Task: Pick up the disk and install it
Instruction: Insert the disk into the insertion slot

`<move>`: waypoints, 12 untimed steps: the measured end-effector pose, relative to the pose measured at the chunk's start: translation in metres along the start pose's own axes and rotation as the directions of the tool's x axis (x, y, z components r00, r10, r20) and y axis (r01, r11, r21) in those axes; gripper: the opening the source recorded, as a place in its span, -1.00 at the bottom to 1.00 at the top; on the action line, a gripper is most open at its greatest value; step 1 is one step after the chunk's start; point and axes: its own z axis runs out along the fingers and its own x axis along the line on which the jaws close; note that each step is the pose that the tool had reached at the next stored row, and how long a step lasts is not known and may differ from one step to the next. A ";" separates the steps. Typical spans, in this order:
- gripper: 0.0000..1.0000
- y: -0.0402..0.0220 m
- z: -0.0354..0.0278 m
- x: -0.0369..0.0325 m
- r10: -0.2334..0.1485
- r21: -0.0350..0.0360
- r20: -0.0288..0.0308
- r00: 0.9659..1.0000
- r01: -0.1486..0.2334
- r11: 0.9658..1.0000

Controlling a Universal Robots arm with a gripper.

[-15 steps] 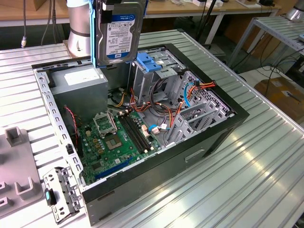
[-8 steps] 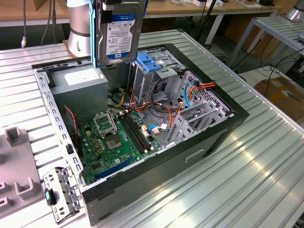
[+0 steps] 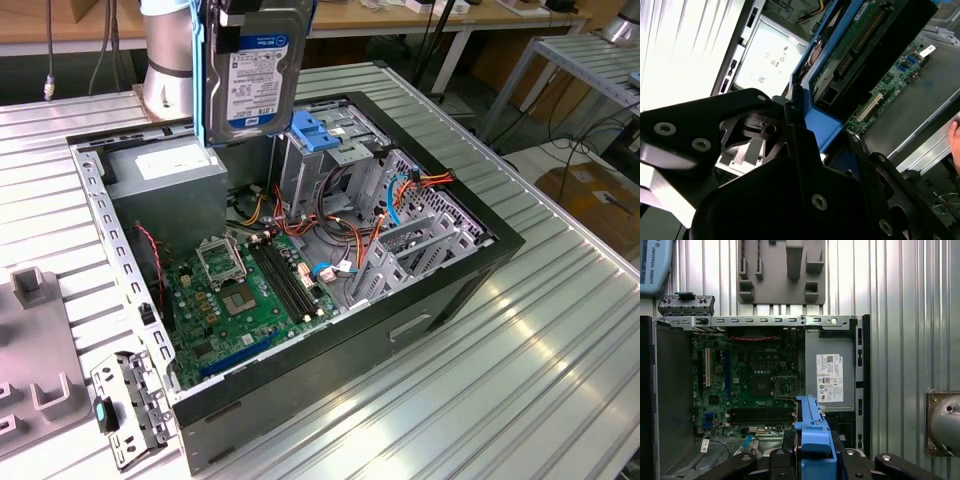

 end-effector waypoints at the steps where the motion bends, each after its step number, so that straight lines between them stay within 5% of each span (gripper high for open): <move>1: -0.25 -0.0001 0.0000 0.0048 0.000 0.000 0.000 1.000 0.000 1.000; 12: -0.25 -0.0012 0.0005 0.0561 0.000 0.000 0.000 1.000 0.000 1.000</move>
